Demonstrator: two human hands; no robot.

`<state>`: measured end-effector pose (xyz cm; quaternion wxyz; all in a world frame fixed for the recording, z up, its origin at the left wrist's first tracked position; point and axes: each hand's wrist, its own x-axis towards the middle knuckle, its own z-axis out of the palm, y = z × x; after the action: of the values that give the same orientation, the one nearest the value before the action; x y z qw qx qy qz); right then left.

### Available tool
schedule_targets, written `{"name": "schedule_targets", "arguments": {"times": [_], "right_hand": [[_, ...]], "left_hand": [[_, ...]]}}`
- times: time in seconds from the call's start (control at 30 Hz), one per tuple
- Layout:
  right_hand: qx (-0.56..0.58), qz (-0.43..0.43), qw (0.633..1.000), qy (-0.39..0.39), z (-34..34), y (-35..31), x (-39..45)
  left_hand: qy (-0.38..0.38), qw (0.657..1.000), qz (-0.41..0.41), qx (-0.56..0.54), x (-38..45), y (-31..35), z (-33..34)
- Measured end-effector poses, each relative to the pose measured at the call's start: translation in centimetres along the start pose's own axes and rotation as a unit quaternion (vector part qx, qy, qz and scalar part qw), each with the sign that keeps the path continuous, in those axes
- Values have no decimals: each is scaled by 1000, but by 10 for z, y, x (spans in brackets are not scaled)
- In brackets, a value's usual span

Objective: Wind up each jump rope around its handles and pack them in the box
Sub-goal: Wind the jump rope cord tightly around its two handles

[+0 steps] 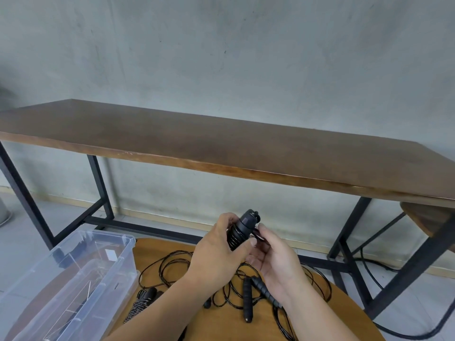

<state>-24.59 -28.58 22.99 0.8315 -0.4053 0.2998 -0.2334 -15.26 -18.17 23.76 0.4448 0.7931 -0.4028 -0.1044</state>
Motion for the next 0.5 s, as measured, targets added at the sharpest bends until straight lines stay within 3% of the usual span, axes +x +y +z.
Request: {"name": "schedule_targets", "arguments": {"times": [0.17, 0.3, 0.37, 0.5], "right_hand": [[23, 28, 998, -49, 2, 1, -9], [-20, 15, 1000, 9, 1, 7, -6], [3, 26, 999, 35, -3, 7, -4], [21, 40, 998, 44, -11, 9, -1]], "left_hand": [[22, 992, 36, 123, 1, -5, 6], [-52, 986, 71, 142, -1, -12, 10], [-92, 989, 58, 98, -1, -14, 4], [-141, 985, -67, -77, 9, -18, -16]]}}
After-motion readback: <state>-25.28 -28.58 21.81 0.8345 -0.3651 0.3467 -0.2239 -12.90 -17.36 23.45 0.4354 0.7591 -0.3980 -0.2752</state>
